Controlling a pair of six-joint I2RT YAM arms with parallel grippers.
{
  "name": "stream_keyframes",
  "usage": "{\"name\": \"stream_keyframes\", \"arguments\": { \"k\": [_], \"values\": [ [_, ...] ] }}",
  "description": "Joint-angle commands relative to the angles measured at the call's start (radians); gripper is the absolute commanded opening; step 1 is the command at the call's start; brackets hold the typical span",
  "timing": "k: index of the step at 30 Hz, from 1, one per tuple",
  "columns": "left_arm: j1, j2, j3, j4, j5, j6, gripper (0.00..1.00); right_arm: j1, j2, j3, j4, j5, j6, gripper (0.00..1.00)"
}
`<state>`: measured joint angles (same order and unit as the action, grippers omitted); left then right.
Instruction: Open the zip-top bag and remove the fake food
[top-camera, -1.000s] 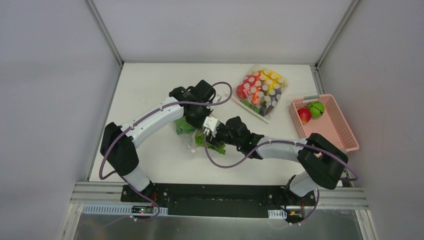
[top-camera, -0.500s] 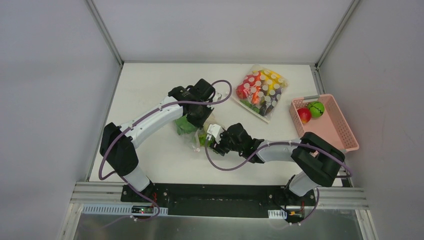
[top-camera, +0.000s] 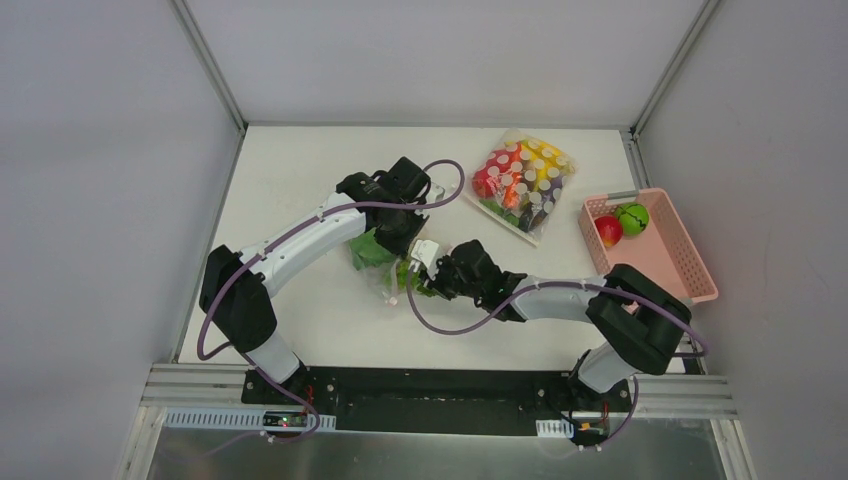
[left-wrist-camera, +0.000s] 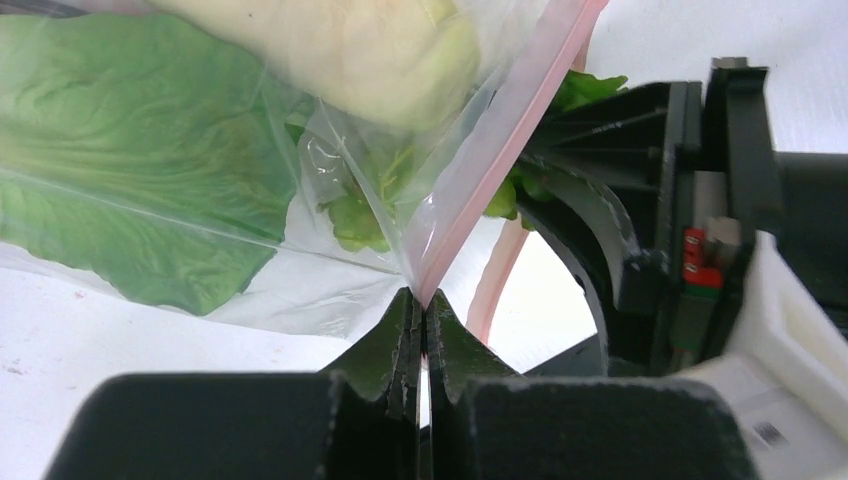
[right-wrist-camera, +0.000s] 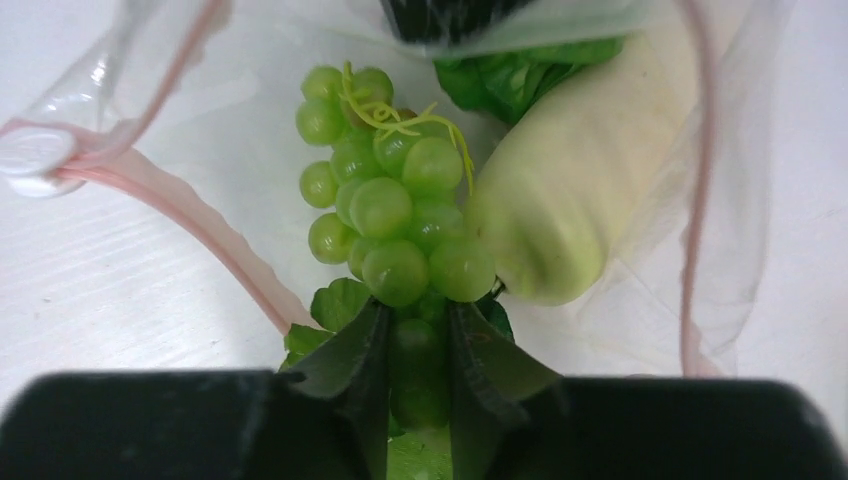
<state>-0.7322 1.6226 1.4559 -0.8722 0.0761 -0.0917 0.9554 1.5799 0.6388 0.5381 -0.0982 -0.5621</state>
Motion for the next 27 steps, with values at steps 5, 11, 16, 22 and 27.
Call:
{"name": "stream_keyframes", "arguments": {
  "k": [5, 11, 16, 22, 27],
  "values": [
    [-0.003, -0.024, 0.034, -0.017, -0.013, -0.006, 0.00, 0.008, -0.154, 0.099, -0.184, -0.050, 0.025, 0.04],
    [-0.002, -0.020, 0.034, -0.019, -0.028, -0.004, 0.00, 0.006, -0.213, 0.108, -0.227, -0.051, 0.044, 0.05],
    [-0.003, -0.018, 0.035, -0.021, -0.040, -0.006, 0.00, 0.006, -0.271, 0.122, -0.284, -0.021, 0.062, 0.04],
    [-0.003, -0.015, 0.035, -0.022, -0.051, -0.004, 0.00, -0.003, -0.392, 0.139, -0.393, 0.003, 0.110, 0.03],
    [-0.003, -0.012, 0.035, -0.024, -0.052, -0.007, 0.00, -0.011, -0.463, 0.164, -0.504, 0.047, 0.170, 0.00]
  ]
}}
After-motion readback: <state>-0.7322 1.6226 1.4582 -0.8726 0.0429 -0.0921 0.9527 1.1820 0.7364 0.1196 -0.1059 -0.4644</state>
